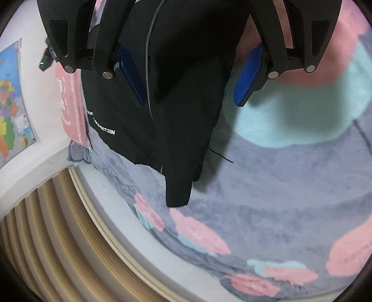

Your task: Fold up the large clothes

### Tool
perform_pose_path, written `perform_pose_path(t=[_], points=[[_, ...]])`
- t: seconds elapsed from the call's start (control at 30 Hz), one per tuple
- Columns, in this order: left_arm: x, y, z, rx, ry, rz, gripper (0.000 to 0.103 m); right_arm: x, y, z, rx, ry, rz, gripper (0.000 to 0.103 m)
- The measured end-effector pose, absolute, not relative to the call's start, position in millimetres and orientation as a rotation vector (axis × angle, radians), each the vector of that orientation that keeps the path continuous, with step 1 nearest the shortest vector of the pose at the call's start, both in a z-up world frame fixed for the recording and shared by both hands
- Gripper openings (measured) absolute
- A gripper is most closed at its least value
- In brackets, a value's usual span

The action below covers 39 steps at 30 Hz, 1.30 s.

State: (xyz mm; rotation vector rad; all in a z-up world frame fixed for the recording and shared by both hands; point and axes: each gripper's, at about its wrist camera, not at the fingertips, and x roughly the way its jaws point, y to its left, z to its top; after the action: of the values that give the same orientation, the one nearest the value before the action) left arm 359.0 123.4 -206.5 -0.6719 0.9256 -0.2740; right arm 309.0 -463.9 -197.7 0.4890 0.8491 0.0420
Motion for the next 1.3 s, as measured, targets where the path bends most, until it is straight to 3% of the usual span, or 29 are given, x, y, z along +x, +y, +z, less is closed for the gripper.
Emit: perform_pose_path(t=[0.13, 0.47, 0.53, 0.57, 0.67, 0.73, 0.83, 0.9, 0.97, 1.1, 1.13, 1.17, 1.27, 1.3], points=[[378.8, 116.4, -232.2, -0.766, 1.037, -0.334, 0.078, 331.0, -467.0, -219.2, 0.52, 0.902, 0.122, 0.095], [399.7, 99.3, -250.7, -0.836, 1.09, -0.373, 0.078, 355.8, -481.3, -262.7, 0.62, 1.029, 0.243, 0.101], [401.3, 94.9, -251.3, -0.823, 1.097, -0.378, 0.078, 360.4, -478.5, -264.4, 0.615, 1.045, 0.289, 0.092], [400.3, 93.6, -249.7, -0.817, 1.092, -0.388, 0.077, 360.4, -474.5, -262.4, 0.611, 1.039, 0.341, 0.073], [394.2, 93.8, -240.7, -0.789, 1.064, -0.453, 0.059, 352.5, -460.1, -251.2, 0.522, 1.005, 0.437, 0.07], [390.2, 98.5, -238.2, -0.806, 1.046, -0.503, 0.058, 349.2, -457.1, -249.6, 0.486, 1.004, 0.462, 0.07], [394.5, 100.3, -244.5, -0.819, 1.07, -0.528, 0.058, 356.5, -466.2, -260.4, 0.558, 1.034, 0.499, 0.075], [399.7, 99.2, -251.6, -0.827, 1.093, -0.52, 0.064, 366.7, -467.2, -273.3, 0.614, 1.071, 0.534, 0.085], [403.1, 96.4, -257.5, -0.843, 1.109, -0.525, 0.076, 374.8, -460.6, -281.2, 0.621, 1.101, 0.566, 0.094], [410.6, 83.0, -266.0, -0.834, 1.157, -0.483, 0.079, 391.7, -436.6, -279.6, 0.556, 1.111, 0.583, 0.096], [409.2, 80.9, -262.9, -0.819, 1.145, -0.474, 0.079, 393.3, -432.9, -277.7, 0.537, 1.111, 0.574, 0.095], [405.9, 79.4, -258.2, -0.797, 1.129, -0.473, 0.07, 390.2, -432.0, -274.3, 0.523, 1.096, 0.566, 0.088], [392.9, 80.3, -244.5, -0.771, 1.071, -0.493, 0.047, 370.4, -434.2, -256.5, 0.495, 0.992, 0.562, 0.064], [386.8, 81.2, -237.3, -0.773, 1.046, -0.509, 0.045, 365.0, -432.1, -247.4, 0.496, 0.957, 0.563, 0.055]])
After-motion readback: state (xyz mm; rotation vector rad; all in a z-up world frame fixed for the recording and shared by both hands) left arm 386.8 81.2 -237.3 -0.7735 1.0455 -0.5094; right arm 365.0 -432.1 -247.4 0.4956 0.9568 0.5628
